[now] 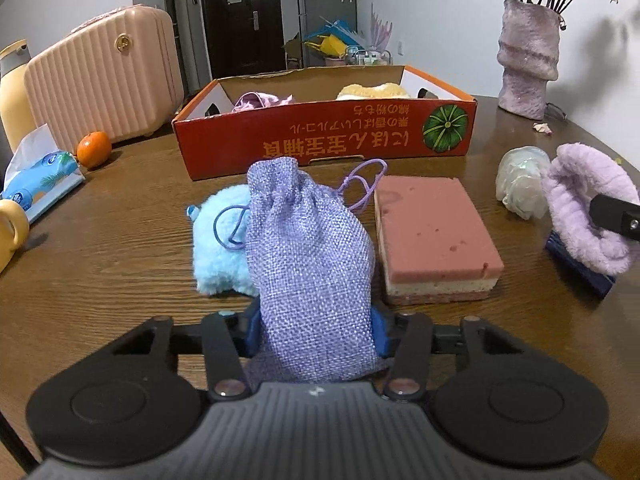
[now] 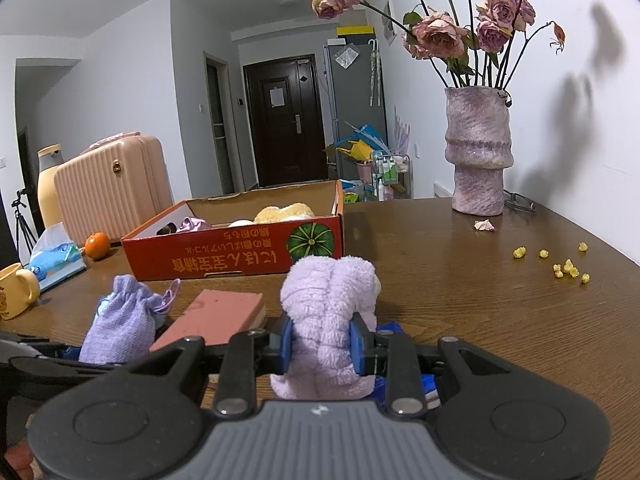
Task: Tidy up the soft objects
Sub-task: 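Close the right tool on the lilac towel roll while the left tool grasps the lavender pouch, then lift the lavender pouch and lilac towel with both tools toward the box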
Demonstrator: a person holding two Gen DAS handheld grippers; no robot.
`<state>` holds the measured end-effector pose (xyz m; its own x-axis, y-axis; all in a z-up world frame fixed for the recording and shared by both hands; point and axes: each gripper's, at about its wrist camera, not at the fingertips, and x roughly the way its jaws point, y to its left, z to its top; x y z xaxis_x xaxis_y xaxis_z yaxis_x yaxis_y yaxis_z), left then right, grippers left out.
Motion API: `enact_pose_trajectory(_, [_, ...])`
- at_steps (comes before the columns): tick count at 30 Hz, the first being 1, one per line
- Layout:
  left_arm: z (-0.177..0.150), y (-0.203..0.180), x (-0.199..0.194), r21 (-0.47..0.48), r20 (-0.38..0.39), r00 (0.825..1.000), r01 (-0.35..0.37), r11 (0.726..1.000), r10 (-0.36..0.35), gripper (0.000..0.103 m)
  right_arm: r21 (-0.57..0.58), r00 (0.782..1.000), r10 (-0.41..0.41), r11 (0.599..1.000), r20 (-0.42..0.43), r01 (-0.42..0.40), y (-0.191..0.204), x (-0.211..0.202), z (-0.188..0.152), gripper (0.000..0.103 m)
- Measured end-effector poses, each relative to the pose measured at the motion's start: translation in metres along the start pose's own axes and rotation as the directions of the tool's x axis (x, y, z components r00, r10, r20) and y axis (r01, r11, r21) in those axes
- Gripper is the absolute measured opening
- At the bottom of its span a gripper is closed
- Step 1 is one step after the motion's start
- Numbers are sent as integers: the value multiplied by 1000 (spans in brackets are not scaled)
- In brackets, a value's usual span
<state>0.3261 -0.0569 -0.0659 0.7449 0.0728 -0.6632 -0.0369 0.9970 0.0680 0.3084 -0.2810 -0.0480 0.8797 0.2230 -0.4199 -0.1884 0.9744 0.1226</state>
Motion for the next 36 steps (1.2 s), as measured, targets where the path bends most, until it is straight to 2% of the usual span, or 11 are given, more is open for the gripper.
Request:
enact_pose_trajectory(17, [-5,13,-40,-33,113,993,39,999,-35,48,-14,998,11,1000,69,-10,7,-8,-1,27])
enact_pose_trajectory(36, [15,41,-73,-55,225,974,54,997,-40,48,-84,989,53,996,141,-41,41,-16,15,27])
